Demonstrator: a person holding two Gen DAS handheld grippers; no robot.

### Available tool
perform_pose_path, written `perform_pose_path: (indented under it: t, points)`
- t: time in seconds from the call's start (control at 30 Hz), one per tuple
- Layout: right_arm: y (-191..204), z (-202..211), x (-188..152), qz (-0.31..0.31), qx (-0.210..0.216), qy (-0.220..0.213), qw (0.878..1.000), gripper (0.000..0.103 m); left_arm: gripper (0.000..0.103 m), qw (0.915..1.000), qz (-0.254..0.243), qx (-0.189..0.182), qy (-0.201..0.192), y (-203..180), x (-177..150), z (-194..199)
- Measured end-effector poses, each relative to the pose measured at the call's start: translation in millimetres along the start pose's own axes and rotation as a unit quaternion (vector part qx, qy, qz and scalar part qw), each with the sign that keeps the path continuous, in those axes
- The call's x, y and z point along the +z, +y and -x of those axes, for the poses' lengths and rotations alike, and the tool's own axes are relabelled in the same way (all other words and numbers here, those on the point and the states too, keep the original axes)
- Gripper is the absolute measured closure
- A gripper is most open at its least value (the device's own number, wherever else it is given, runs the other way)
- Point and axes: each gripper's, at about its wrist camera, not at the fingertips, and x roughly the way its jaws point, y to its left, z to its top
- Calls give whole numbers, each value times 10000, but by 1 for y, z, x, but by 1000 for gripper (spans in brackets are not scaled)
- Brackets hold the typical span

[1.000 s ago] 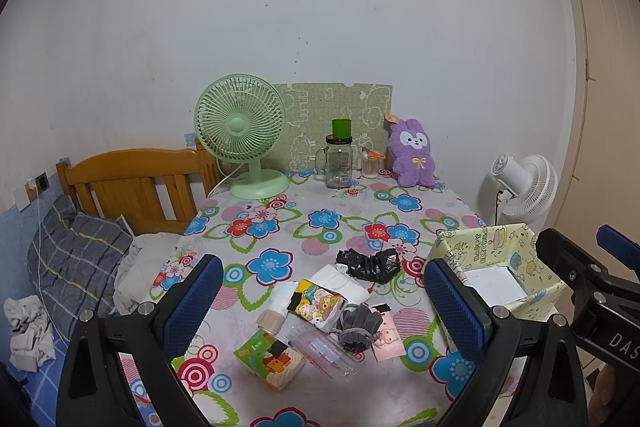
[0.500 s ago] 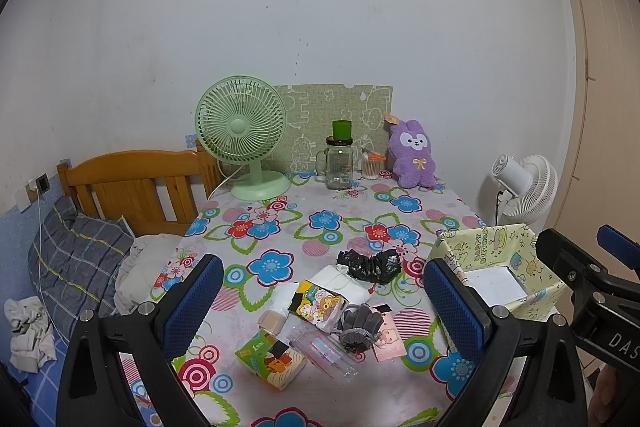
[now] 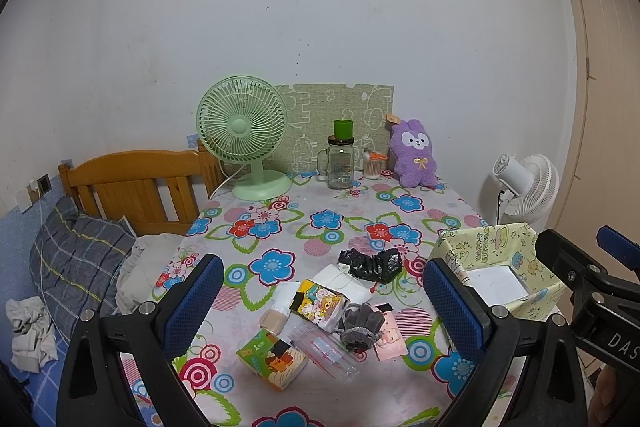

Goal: Organize soft objects

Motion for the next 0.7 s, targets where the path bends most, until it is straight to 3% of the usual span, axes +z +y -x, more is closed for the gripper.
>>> perform_pose_path:
  t: [0.7]
  points:
    - [7,-15,1,-15,22,132,9999,0,3,9998,-130,-43,121,-1,-6,-12]
